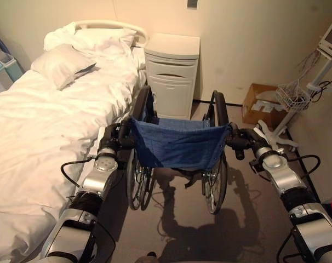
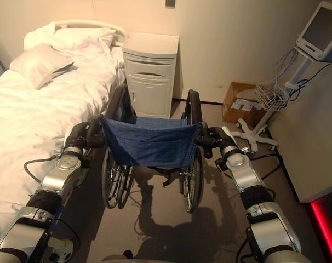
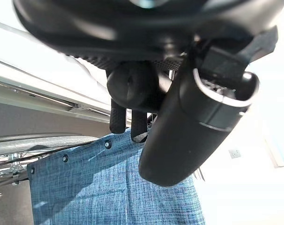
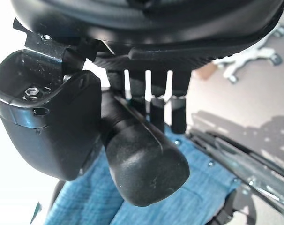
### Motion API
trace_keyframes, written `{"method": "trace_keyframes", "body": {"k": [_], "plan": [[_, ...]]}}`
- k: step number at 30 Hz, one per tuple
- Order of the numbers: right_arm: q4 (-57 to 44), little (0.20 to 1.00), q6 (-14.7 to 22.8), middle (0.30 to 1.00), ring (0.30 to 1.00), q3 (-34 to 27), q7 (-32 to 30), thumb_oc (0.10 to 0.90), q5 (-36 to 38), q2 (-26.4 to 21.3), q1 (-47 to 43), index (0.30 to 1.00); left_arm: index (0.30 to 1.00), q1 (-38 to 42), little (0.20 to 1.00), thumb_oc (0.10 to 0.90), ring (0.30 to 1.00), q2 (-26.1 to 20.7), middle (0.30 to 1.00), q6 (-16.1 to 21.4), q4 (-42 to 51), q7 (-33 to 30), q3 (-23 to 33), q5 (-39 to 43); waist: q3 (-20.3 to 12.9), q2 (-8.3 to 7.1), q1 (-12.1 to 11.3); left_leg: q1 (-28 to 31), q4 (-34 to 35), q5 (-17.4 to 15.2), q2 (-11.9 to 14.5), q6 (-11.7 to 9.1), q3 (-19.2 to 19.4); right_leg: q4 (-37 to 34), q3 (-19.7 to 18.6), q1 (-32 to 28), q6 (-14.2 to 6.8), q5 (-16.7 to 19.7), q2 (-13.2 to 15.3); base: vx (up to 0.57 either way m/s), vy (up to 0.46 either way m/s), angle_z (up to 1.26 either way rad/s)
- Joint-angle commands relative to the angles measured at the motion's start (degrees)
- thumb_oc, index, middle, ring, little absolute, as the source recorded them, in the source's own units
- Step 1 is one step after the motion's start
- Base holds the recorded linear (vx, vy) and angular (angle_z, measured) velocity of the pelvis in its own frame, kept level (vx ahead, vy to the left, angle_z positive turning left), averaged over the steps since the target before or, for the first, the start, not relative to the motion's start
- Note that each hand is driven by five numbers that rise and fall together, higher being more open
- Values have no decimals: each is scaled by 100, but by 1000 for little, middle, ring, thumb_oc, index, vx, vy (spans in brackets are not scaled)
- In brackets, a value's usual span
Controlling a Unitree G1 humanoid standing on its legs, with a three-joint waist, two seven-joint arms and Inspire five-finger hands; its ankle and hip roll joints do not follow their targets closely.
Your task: Push the wheelchair next to the bed
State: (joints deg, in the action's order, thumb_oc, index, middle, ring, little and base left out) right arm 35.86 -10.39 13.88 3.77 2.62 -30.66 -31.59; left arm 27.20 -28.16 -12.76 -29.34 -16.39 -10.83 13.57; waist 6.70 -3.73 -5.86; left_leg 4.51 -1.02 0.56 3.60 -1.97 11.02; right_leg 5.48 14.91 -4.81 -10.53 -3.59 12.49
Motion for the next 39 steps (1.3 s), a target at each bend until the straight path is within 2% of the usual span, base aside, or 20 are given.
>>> {"method": "trace_keyframes", "body": {"k": [1, 4, 6, 7, 8, 9, 10, 11, 16, 24, 25, 26, 27, 39], "plan": [[173, 300, -16, 300, 300, 511, 200, 400, -545, -427, 733, 300, 300, -586, 300, 400, 300, 221, 300, -86, -294, 270, -306, -427, 18, 217, 28, -317, 71, -159, -271, 321, -12, 1219, 135, 42, 11, 34, -94, 54, 56, -4], [38, 300, 17, 300, 300, 468, 121, 400, -541, -451, 880, 300, 300, -672, 300, 400, 300, 178, 300, -84, -176, 231, -336, -375, 57, 219, 39, -282, 0, -280, -330, 373, 8, 1903, 118, 468, -6, 261, -81, 69, 18, -3], [44, 300, 53, 300, 300, 495, 89, 400, -625, -418, 873, 300, 300, -718, 300, 400, 300, 159, 300, -108, -91, 170, -329, -328, 123, 179, 45, -214, -101, -310, -279, 303, 25, 1448, 138, 552, 58, 382, -19, 54, -151, -6], [52, 300, 58, 300, 300, 544, 64, 400, -693, -423, 818, 300, 300, -734, 300, 400, 300, 167, 300, -75, -71, 131, -281, -312, 189, 156, 86, -164, -171, -367, -241, 242, 11, 904, 113, 639, 81, 514, 8, -11, -227, -18], [49, 300, 31, 300, 300, 582, 16, 400, -686, -419, 782, 300, 300, -750, 300, 400, 300, 166, 300, -53, -31, 99, -251, -290, 247, 114, 145, -86, -156, -476, -290, 250, -11, 703, 33, 915, 27, 873, 82, -32, -198, -16], [41, 300, 1, 300, 300, 582, -5, 400, -675, -413, 772, 300, 300, -746, 300, 400, 300, 140, 300, -72, 9, 94, -241, -271, 271, 121, 153, -75, -154, -511, -281, 266, -1, 710, 44, 985, 19, 888, 84, -26, -149, -7], [37, 300, -11, 300, 300, 560, -17, 400, -686, -410, 771, 300, 300, -725, 300, 400, 300, 101, 300, -132, 52, 122, -231, -249, 286, 149, 132, -115, -180, -506, -229, 280, 27, 753, 107, 943, 42, 720, 51, -7, -191, 12], [76, 300, -4, 300, 300, 587, -50, 400, -633, -441, 743, 300, 300, -720, 300, 400, 300, 154, 300, -121, -14, 123, -253, -253, 265, 134, 79, -178, -216, -427, -223, 245, -35, 439, 155, 641, 64, 599, -56, 1, -161, 26], [285, 300, 5, 300, 300, 591, 23, 400, -775, -531, 582, 300, 300, -775, 300, 400, 300, 391, 300, -99, -107, 31, -294, -207, 113, 143, 25, -187, -83, -274, -172, 119, -70, -6, 297, 235, 147, 355, -171, 51, -62, 19], [475, 300, -16, 300, 300, 659, 65, 400, -944, -604, 447, 300, 300, -872, 300, 400, 300, 490, 300, -97, -74, -2, -280, -79, -9, 172, -16, 67, 168, -277, -152, 75, -154, -198, 350, 37, 145, 317, -174, 63, -18, 6], [455, 427, -75, 427, 427, 648, 65, 485, -932, -619, 442, 427, 900, -874, 900, 800, 900, 484, 900, -159, -45, -15, -290, -94, -23, 170, -18, 86, 196, -281, -152, 75, -165, -202, 351, 31, 142, 309, -180, 0, 0, 0], [447, 867, -87, 867, 867, 641, 50, 778, -933, -621, 447, 867, 900, -876, 900, 800, 900, 479, 900, -188, -32, -16, -291, -89, -28, 171, -18, 90, 205, -282, -152, 75, -167, -202, 353, 30, 141, 306, -183, 37, -18, 1], [431, 900, -78, 900, 900, 610, -1, 800, -892, -627, 477, 900, 900, -885, 900, 800, 900, 461, 900, -248, 14, 28, -291, -89, -40, 173, -17, 107, 223, -289, -152, 77, -170, -193, 361, 30, 139, 293, -184, 0, 0, 0], [-67, 900, -344, 900, 900, 505, -57, 800, -829, -666, 533, 900, 900, -1057, 900, 800, 900, 447, 900, -396, 481, -24, -112, 407, -28, 206, 1, 212, 218, -359, -162, 107, -198, -146, 353, -16, 165, 222, -210, 11, -1, 2]]}}
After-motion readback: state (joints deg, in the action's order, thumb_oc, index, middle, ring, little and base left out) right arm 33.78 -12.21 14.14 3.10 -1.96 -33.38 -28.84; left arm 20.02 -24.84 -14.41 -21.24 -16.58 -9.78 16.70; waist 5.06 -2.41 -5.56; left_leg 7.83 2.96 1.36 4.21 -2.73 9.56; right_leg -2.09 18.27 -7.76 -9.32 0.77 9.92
